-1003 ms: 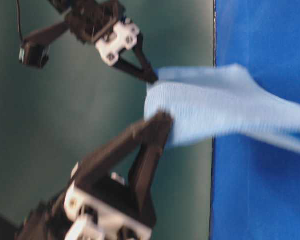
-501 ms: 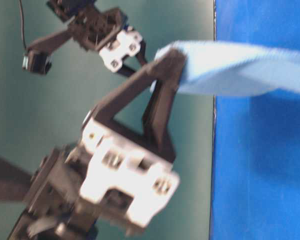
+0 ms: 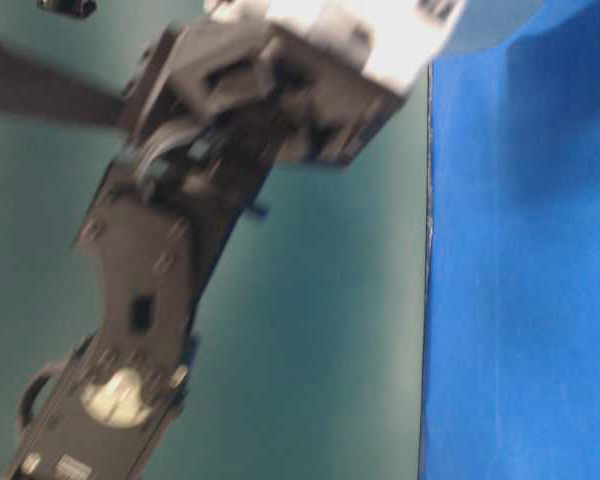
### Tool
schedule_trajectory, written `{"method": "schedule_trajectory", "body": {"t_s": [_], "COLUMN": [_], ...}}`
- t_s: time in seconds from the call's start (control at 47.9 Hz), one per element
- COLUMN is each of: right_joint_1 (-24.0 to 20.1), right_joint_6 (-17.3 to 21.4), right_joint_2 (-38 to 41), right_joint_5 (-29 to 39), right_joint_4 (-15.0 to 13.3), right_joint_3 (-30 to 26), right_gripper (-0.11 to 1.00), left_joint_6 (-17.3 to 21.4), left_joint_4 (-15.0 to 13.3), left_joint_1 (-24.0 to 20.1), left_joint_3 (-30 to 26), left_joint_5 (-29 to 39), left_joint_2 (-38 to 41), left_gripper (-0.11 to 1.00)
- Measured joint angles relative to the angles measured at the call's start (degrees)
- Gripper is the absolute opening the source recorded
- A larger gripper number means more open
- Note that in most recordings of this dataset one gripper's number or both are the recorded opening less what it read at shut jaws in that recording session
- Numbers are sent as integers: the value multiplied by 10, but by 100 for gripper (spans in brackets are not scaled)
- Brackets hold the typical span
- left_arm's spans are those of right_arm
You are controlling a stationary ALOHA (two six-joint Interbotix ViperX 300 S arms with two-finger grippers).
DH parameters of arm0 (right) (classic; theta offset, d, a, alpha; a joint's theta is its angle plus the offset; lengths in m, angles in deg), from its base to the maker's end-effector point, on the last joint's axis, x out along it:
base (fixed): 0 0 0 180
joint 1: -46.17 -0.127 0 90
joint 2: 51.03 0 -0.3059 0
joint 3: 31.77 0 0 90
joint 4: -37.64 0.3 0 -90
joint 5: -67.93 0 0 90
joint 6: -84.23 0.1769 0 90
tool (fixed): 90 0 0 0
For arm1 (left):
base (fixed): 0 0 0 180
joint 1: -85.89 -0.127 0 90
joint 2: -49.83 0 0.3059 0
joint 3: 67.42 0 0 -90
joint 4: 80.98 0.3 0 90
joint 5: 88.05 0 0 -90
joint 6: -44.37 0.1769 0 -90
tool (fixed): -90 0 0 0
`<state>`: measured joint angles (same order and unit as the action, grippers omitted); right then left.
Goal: Fold the light blue towel.
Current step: 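Rotate the towel to vertical and lay it down lengthwise on the table, then release the towel and pull both grippers back outward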
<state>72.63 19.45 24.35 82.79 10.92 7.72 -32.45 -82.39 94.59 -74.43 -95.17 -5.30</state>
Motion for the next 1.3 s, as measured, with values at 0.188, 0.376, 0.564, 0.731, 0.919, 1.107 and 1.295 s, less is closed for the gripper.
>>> {"method": "schedule_trajectory", "body": {"t_s": [0.188,0.376,0.564,0.731,0.919,1.107,1.295], "right_joint_1": [0,1,-2,-13,-21,-22,-23], "right_joint_6": [0,0,-1,-3,-4,-4,-4], "right_joint_2": [26,98,191,258,300,308,308], "right_joint_5": [-13,-63,-116,-132,-134,-142,-156], "right_joint_4": [0,0,-1,-2,-2,-4,-15], "right_joint_3": [-2,-29,-82,-134,-168,-171,-171], "right_gripper": [2,2,2,2,2,2,3], "left_joint_6": [-2,-33,-60,-110,-139,-139,-142], "left_joint_4": [0,-1,-4,-4,-4,-4,-5], "left_joint_1": [-2,-1,-1,4,9,9,8], "left_joint_3": [-12,45,149,236,296,301,293], "left_joint_5": [0,-2,-19,-47,-73,-81,-82], "left_joint_2": [12,2,-43,-76,-101,-101,-90], "left_gripper": [3,3,2,3,2,3,3]}}
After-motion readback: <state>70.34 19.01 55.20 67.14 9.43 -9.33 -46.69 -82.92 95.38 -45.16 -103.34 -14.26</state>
